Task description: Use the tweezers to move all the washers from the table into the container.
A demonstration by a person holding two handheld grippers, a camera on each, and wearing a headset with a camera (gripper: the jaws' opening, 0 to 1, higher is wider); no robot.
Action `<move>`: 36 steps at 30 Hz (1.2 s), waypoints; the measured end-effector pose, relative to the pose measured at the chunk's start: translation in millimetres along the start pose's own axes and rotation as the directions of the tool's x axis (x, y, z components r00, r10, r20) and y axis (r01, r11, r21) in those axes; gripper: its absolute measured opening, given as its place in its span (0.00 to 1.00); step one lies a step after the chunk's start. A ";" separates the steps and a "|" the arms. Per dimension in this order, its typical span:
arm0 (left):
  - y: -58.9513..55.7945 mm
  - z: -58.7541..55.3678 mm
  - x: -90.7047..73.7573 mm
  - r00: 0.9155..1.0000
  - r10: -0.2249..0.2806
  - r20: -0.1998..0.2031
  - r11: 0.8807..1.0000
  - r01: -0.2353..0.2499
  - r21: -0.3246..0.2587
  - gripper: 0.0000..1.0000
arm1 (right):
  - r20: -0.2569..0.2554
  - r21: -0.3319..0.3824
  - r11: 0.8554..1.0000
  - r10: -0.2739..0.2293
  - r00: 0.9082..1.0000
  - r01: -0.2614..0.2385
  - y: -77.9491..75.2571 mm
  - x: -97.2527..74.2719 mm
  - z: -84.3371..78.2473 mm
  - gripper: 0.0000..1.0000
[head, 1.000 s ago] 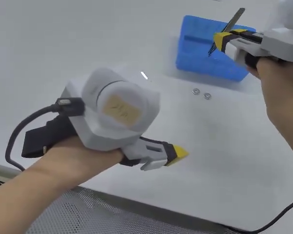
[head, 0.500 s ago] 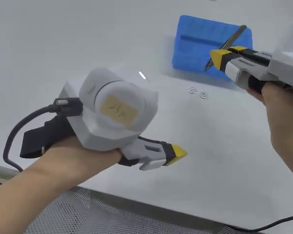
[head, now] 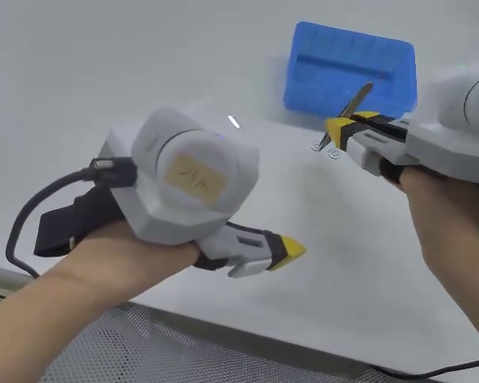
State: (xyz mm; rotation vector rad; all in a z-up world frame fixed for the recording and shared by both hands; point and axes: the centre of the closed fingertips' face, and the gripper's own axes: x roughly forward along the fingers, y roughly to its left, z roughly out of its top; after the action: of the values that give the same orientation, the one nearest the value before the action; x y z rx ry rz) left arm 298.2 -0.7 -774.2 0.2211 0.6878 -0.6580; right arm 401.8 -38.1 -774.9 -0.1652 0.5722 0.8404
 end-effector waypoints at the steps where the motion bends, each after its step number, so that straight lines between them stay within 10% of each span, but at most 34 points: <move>1: -0.1 -0.3 0.0 1.000 0.001 -0.002 1.000 -0.001 0.002 0.97 | 0.000 -0.012 1.000 -0.002 1.000 0.002 -0.8 0.5 -0.2 0.05; 36: -1.5 -0.4 -0.5 1.000 0.002 -0.007 1.000 -0.002 0.015 0.97 | -0.002 0.009 1.000 0.019 1.000 -0.019 1.7 -3.1 6.1 0.02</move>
State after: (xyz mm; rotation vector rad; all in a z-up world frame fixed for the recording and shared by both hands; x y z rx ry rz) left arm 296.8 -1.4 -774.1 0.2383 0.6896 -0.6612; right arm 401.4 -36.8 -768.0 -0.1526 0.5804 0.8557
